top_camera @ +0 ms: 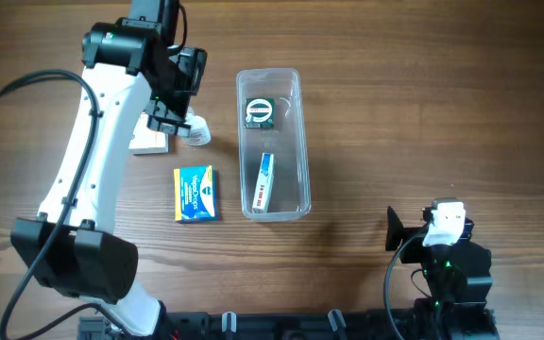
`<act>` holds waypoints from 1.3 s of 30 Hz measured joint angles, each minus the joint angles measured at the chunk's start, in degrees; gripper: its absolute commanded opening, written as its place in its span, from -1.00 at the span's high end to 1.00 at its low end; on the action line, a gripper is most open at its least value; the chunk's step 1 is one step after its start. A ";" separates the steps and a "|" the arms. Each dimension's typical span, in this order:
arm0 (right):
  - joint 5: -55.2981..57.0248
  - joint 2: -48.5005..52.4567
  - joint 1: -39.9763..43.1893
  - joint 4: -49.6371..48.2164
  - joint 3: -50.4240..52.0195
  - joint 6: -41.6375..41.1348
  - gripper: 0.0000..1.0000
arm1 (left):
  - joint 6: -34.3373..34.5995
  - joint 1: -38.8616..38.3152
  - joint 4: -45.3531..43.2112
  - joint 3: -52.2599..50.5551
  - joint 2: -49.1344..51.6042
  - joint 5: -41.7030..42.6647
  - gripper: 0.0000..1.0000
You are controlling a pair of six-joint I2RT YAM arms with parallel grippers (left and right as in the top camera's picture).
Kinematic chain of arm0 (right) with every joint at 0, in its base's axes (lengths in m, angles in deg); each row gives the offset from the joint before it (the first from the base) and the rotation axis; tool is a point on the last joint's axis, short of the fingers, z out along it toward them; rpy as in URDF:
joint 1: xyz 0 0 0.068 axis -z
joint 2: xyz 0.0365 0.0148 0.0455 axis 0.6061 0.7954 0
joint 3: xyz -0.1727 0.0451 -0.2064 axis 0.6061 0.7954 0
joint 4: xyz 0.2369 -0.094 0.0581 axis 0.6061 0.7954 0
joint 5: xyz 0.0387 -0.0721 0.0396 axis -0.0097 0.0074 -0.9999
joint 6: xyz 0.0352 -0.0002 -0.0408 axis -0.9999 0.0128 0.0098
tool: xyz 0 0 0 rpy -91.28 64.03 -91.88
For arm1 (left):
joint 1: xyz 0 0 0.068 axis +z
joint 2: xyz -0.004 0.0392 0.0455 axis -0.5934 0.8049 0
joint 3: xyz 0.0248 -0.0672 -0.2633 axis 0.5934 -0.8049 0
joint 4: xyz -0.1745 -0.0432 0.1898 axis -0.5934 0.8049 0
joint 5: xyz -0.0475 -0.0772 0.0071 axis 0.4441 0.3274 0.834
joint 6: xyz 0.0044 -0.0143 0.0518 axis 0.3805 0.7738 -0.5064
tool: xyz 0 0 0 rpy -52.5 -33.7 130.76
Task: Pack container
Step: 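Lower the left gripper around the Calamol bottle and grasp it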
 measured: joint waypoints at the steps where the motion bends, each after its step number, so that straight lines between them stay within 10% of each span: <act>1: 0.00 0.00 -0.02 0.00 0.00 0.00 -0.99 | 2.23 -0.04 0.09 -0.46 0.00 -0.09 -0.99; 12: 0.00 0.00 0.00 0.00 0.00 0.00 -0.99 | 13.14 0.94 -1.55 -6.95 0.85 -1.64 -1.00; 39: 0.00 0.00 0.00 0.00 0.00 0.00 -0.99 | 11.43 4.96 -8.48 -7.21 10.14 0.48 -0.87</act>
